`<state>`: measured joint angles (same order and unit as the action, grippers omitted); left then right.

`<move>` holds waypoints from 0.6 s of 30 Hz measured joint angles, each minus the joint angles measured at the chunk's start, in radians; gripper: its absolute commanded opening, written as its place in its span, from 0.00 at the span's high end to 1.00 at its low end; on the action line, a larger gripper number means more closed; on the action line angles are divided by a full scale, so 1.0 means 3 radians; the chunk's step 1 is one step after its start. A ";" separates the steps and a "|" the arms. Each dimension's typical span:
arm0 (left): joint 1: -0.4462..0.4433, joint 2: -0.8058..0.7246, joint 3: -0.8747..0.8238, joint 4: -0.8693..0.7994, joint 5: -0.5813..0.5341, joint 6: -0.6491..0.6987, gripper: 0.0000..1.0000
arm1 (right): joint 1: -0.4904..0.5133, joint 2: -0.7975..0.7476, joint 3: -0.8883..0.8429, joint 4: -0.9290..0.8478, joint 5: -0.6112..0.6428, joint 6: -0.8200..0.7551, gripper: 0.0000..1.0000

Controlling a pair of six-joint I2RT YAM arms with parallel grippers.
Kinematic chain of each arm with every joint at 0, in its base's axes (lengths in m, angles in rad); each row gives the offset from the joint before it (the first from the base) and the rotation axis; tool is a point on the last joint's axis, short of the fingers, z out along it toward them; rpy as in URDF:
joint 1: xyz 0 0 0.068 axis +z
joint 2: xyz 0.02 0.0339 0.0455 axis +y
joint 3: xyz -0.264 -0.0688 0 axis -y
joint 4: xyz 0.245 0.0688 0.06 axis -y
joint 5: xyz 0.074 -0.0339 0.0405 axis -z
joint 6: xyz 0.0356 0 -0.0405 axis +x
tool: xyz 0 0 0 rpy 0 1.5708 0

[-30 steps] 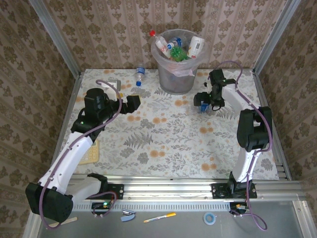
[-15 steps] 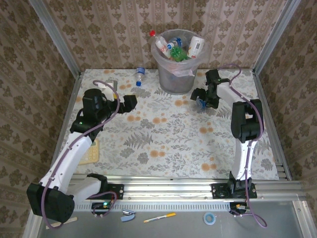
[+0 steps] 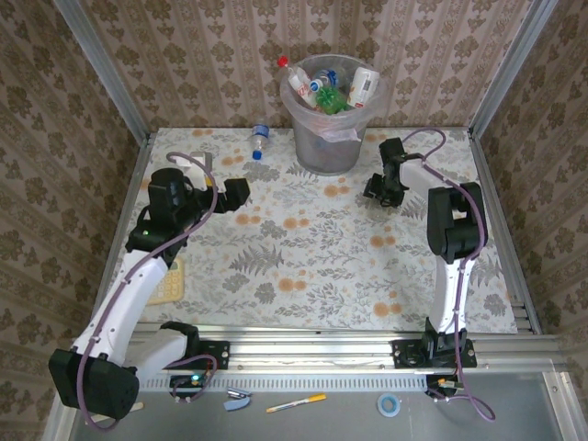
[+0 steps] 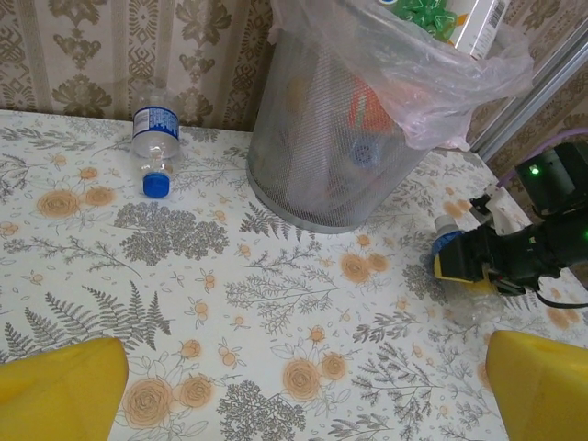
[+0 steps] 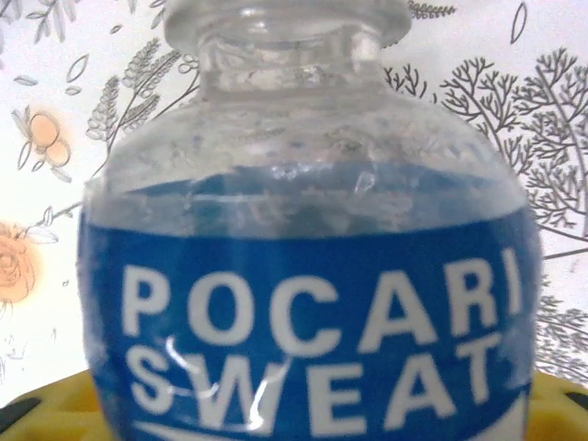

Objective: Throw the plastic bottles in the bin

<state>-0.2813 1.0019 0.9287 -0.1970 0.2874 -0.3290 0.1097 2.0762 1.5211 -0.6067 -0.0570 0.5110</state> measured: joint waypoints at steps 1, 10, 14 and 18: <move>0.0006 -0.0003 0.0000 0.0000 -0.0001 0.0000 0.00 | 0.0003 -0.0067 -0.0066 0.0028 -0.0004 -0.0014 0.52; 0.0009 -0.0038 0.0000 0.0019 0.0013 -0.0001 0.00 | 0.0336 -0.1881 -0.0963 0.0946 0.0039 -0.0315 0.51; 0.0009 -0.0058 0.0000 0.0092 0.0018 -0.0001 0.00 | 0.0787 -0.2912 -0.1395 0.1947 0.0237 -0.0715 0.52; 0.0009 -0.0058 0.0000 0.0144 0.0024 -0.0003 0.00 | 0.1116 -0.3250 -0.1511 0.2693 0.0346 -0.1142 0.52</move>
<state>-0.2787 0.9844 0.9287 -0.1539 0.2947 -0.3298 0.4446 1.1011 1.0679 0.2012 0.0467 0.1684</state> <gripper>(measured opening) 0.997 0.521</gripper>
